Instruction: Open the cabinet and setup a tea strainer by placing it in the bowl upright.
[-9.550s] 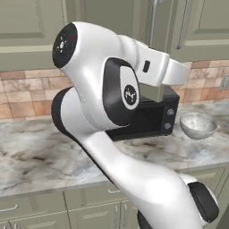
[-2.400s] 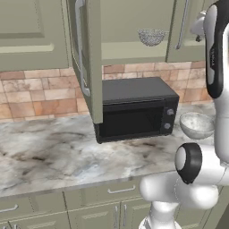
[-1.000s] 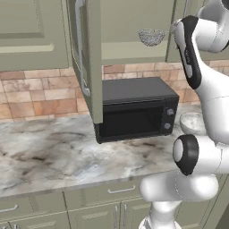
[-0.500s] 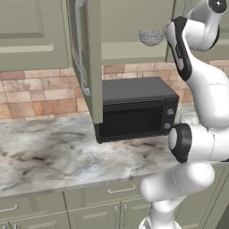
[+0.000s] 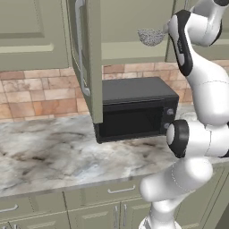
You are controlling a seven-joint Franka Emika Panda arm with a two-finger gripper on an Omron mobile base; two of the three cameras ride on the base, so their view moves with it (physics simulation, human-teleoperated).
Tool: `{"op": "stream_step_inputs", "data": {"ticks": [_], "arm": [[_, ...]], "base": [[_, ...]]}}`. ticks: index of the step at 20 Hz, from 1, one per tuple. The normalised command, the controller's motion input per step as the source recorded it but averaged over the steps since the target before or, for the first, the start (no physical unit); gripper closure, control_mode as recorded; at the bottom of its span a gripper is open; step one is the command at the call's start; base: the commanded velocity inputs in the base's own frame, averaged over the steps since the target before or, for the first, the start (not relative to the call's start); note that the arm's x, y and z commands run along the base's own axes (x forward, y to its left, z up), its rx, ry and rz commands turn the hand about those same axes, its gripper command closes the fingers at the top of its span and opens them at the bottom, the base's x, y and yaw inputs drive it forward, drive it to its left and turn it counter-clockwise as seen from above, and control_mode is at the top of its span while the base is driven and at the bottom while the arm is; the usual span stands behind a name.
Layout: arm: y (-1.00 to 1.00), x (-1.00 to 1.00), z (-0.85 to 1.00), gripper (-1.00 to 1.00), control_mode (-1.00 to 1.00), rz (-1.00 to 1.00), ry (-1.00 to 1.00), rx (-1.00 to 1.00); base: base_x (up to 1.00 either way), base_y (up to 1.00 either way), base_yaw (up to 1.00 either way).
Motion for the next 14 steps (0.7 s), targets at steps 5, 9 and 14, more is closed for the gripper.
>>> {"op": "stream_step_inputs", "data": {"ticks": [5, 9, 14], "arm": [[0.10, 0.31, -0.22, 1.00, -1.00, 0.06, -0.12, 0.08], [0.09, 0.28, -0.21, 1.00, -1.00, 0.03, -0.17, 0.09], [0.09, 0.29, -0.10, 1.00, -1.00, 0.01, -0.10, 0.05]], "base": [[0.00, 0.00, 0.00], [0.00, 0.00, 0.00], [0.00, 0.00, 0.00]]}}
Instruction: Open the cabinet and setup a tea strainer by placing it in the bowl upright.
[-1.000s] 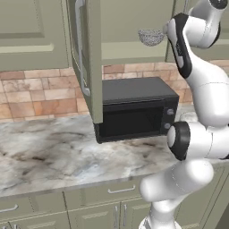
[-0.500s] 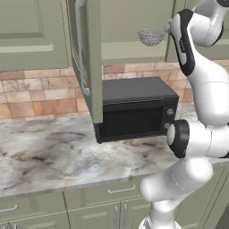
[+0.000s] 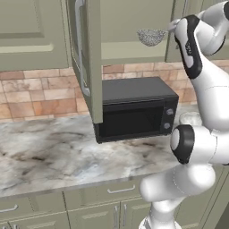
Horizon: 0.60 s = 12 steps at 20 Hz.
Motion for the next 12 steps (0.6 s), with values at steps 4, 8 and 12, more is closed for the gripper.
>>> {"op": "stream_step_inputs", "data": {"ticks": [4, 8, 12], "arm": [[0.19, 0.22, 0.00, 1.00, -1.00, 0.00, -0.02, 0.00], [0.36, 0.11, 0.00, 1.00, -1.00, -0.01, 0.00, 0.00], [0.34, 0.02, 0.00, 1.00, -1.00, -0.02, 0.00, -0.10]], "base": [[0.00, 0.00, 0.00], [0.00, 0.00, 0.00], [0.00, 0.00, 0.00]]}}
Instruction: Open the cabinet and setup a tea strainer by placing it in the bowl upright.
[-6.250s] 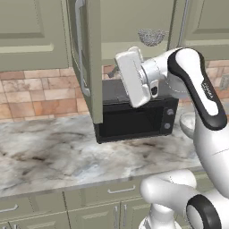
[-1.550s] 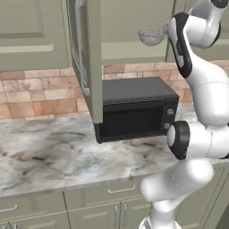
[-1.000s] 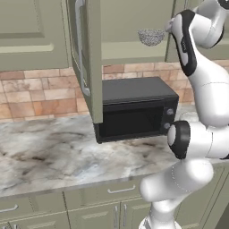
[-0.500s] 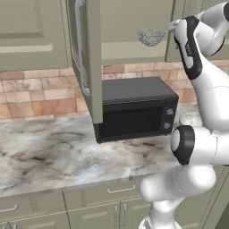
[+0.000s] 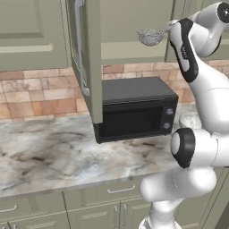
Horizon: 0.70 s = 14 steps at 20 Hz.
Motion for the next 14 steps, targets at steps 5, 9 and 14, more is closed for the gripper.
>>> {"op": "stream_step_inputs", "data": {"ticks": [5, 9, 14], "arm": [[0.38, 0.01, -0.07, 1.00, -1.00, 0.00, 0.00, -0.26], [0.19, 0.13, -0.24, 1.00, -1.00, 0.00, 0.00, -0.25], [0.01, 0.21, -0.09, 1.00, -1.00, 0.01, 0.02, -0.01]], "base": [[0.00, 0.00, 0.00], [0.00, 0.00, 0.00], [0.00, 0.00, 0.00]]}}
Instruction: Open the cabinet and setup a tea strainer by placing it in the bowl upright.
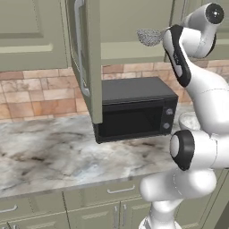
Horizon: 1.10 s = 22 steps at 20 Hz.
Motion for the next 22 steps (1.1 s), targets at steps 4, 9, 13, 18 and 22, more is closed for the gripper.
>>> {"op": "stream_step_inputs", "data": {"ticks": [4, 9, 13, 18, 22], "arm": [[-0.14, -0.09, 0.05, 1.00, -1.00, 0.00, 0.05, 0.09], [-0.49, -0.61, 0.25, 1.00, -1.00, 0.00, 0.11, 0.09], [-0.50, -0.90, 0.18, 1.00, -1.00, -0.01, 0.14, 0.05], [-0.74, -0.99, 0.02, 1.00, -1.00, 0.00, 0.06, 0.10], [-0.86, -1.00, -0.11, 1.00, -1.00, 0.00, 0.00, 0.14]], "base": [[0.00, 0.00, 0.00], [0.00, 0.00, 0.00], [0.00, 0.00, 0.00], [0.00, 0.00, 0.00], [0.00, 0.00, 0.00]]}}
